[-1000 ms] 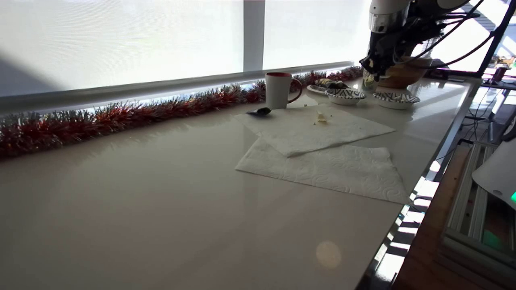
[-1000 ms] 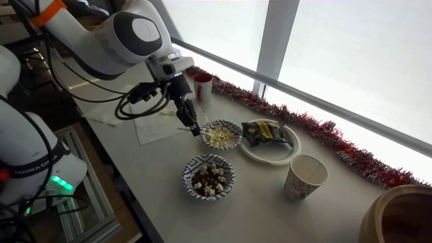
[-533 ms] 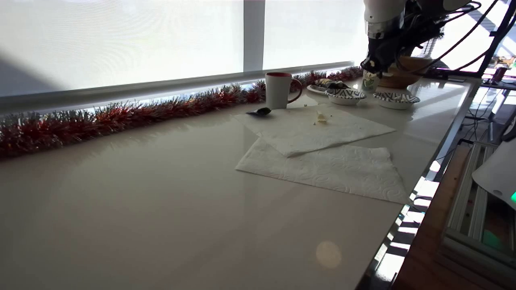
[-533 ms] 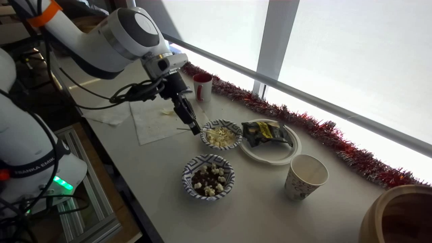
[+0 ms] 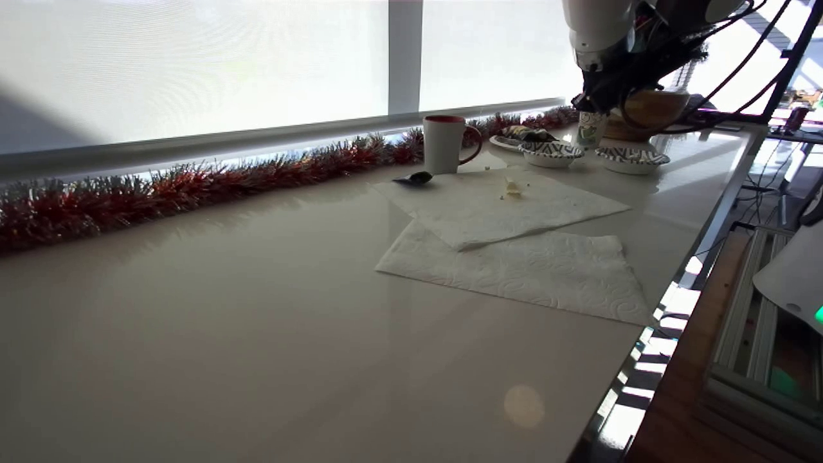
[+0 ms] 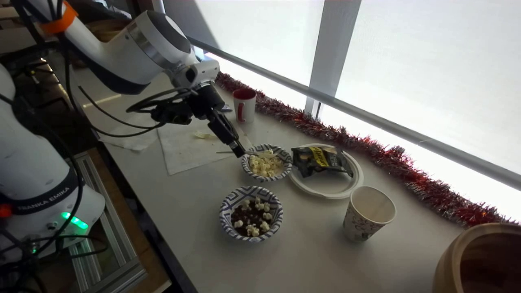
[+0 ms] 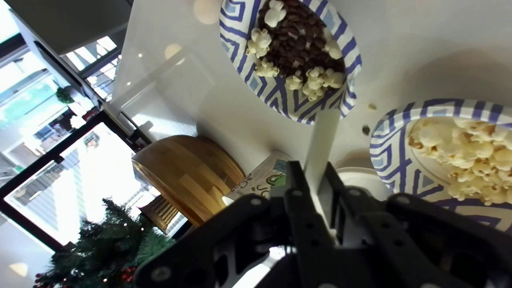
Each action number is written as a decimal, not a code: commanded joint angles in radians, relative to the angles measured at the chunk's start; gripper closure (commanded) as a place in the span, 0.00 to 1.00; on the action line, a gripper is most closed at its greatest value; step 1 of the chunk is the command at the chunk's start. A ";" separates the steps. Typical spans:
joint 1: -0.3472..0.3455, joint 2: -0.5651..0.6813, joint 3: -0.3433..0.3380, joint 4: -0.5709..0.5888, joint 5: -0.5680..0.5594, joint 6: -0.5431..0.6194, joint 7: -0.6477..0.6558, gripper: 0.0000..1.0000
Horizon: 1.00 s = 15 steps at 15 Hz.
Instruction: Use the spoon to shift some of the black and white cereal to the other bowl
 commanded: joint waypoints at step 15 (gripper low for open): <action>0.113 0.211 0.052 0.053 -0.276 -0.308 0.124 0.97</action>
